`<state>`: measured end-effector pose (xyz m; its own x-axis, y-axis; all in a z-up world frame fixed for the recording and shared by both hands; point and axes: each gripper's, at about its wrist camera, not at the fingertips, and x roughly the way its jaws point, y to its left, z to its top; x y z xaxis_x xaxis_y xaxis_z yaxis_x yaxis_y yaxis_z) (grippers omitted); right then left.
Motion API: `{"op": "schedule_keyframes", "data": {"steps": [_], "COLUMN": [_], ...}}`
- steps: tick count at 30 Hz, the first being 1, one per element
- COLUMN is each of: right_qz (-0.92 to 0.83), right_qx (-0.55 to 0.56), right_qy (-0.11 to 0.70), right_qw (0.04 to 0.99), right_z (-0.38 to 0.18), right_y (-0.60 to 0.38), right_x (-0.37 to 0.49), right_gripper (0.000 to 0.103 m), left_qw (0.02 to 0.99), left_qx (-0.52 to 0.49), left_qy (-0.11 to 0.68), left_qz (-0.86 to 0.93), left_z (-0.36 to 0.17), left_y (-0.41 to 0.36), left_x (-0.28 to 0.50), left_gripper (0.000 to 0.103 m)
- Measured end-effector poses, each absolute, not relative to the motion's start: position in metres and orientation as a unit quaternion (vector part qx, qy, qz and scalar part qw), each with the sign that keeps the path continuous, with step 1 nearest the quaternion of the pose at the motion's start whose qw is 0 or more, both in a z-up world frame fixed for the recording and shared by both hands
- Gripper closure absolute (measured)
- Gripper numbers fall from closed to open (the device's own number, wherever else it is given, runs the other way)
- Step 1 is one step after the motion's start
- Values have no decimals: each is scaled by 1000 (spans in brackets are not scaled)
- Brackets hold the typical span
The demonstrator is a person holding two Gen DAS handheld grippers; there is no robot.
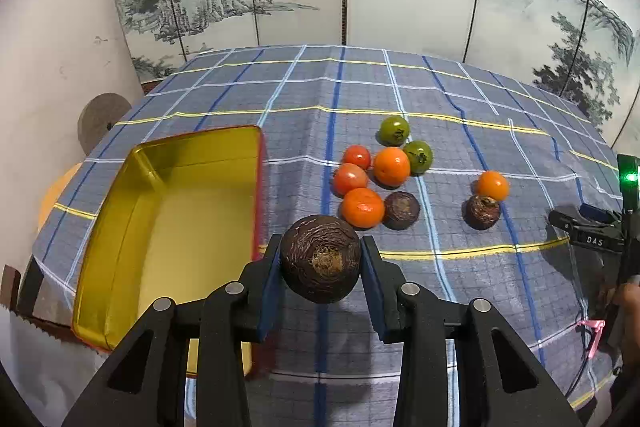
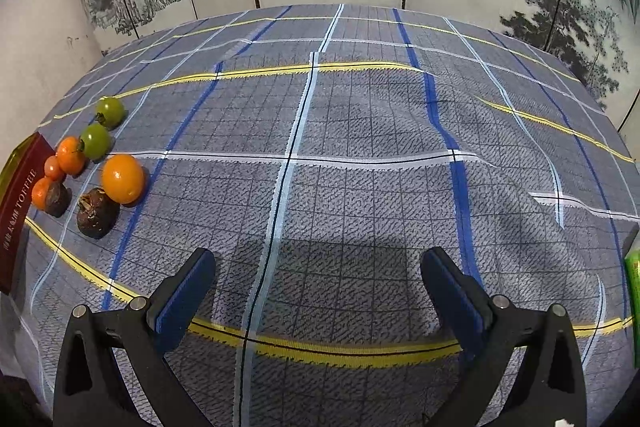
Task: Organize fruits
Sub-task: 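Carry the dark brown fruit with the left gripper over the tin and release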
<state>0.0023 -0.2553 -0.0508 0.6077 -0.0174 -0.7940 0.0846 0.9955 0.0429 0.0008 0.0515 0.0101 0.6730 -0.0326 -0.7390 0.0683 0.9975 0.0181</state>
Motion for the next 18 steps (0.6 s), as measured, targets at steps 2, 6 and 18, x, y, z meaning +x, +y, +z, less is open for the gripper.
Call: {"op": "schedule_keyframes", "data": {"steps": [2,6,18], "right_qz": [-32,-38,-44], "right_qx": [33,21,16], "right_qy": [444,449,451], "right_qw": [895,893,891], "right_z": [-51,-52,-53], "right_y": [-254,-250,-251], "right_x": [3,4,5], "right_gripper": [0,0,0], "left_qw": [915,916,913], "left_qx": [24,25,37], "left_qy": [402,401,405], "left_qz": [-23,-14,4], "left_z": [11,12,9], "left_y": [56,64,87], "left_x": [1,3,9], "left_gripper": [65,65,65]}}
